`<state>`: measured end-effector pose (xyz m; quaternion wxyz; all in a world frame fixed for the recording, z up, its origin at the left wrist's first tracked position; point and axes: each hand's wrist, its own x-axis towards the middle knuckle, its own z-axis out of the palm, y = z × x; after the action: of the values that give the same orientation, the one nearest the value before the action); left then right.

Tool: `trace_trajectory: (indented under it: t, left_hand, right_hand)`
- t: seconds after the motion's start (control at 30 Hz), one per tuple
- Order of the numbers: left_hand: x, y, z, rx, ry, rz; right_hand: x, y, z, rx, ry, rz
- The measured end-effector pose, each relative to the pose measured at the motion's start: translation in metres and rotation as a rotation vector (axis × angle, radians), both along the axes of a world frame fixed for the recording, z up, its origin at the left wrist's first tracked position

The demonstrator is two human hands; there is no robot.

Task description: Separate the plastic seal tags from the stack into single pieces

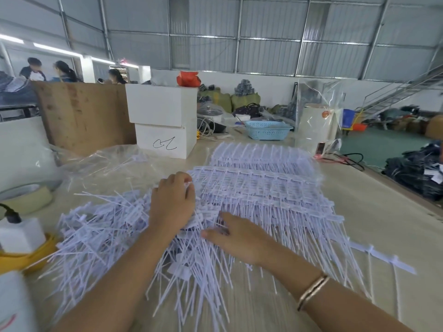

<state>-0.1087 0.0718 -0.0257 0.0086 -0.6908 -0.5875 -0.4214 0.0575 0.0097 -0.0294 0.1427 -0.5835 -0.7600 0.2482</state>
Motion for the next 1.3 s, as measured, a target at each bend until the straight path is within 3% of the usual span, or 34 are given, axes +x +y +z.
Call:
trace_trajectory:
  t: [0.13,0.37,0.5,0.63,0.87,1.07,1.13,1.2,1.3]
  left_hand:
    - [0.0,0.0,-0.007,0.015,-0.117,-0.113]
    - [-0.004,-0.008,-0.007,0.092,-0.148,-0.199]
    - [-0.001,-0.013,-0.01,0.05,-0.073,-0.201]
    - [-0.001,-0.016,-0.019,-0.069,0.051,-0.257]
    - [0.0,-0.016,-0.021,-0.08,0.111,-0.257]
    - [0.002,-0.02,-0.022,-0.067,0.216,-0.224]
    - [0.001,-0.022,-0.022,-0.062,0.251,-0.218]
    - [-0.001,-0.022,-0.021,-0.062,0.266,-0.227]
    - [-0.003,-0.022,-0.02,-0.058,0.201,-0.264]
  right_hand:
    - [-0.028,0.003,0.006,0.07,-0.275,-0.061]
    - [-0.05,0.022,0.018,0.144,-0.062,-0.189]
    - [-0.064,0.035,0.008,0.273,-0.15,-0.268]
    - [-0.052,0.037,-0.003,0.268,-0.254,-0.217]
    - [-0.023,0.031,-0.006,0.229,-0.021,-0.036]
    - [-0.018,0.022,-0.016,0.286,0.048,-0.01]
    - [-0.018,0.013,-0.02,0.408,0.082,-0.049]
    - [-0.018,-0.004,-0.018,0.675,0.171,-0.025]
    - [-0.015,-0.036,-0.011,0.889,0.175,0.321]
